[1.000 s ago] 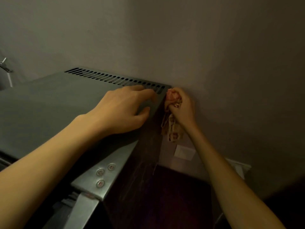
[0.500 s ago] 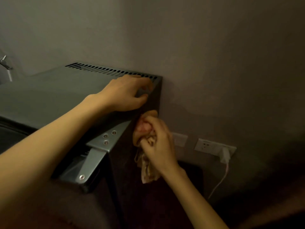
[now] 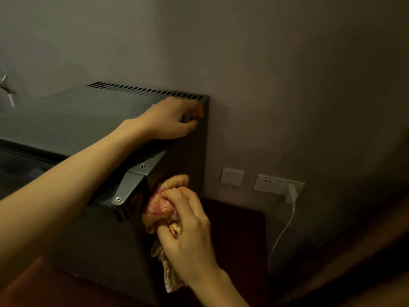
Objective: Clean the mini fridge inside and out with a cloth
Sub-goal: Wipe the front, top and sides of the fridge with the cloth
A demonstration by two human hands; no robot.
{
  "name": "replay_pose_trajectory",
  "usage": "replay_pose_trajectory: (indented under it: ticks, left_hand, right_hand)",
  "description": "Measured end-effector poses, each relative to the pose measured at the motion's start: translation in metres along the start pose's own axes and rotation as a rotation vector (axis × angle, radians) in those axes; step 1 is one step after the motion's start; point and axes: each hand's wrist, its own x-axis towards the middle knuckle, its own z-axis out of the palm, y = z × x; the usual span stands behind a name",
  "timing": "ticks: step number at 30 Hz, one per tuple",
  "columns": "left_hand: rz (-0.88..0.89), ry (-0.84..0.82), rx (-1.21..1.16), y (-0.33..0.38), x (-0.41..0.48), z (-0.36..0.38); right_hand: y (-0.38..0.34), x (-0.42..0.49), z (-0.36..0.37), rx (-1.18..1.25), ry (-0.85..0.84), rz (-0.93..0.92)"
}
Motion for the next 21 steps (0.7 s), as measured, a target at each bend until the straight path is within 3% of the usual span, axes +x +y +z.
replay_pose_trajectory:
  ticks: [10,21]
  left_hand:
    - [0.033,0.032,-0.047,-0.004,0.006,0.008]
    - [-0.024,0.063,0.034,-0.014,0.013,0.014]
  right_hand:
    - [0.036,0.035,0.000,0.085,0.076,0.047]
    - [0.146,0.174,-0.017,0.126,0.123,0.091]
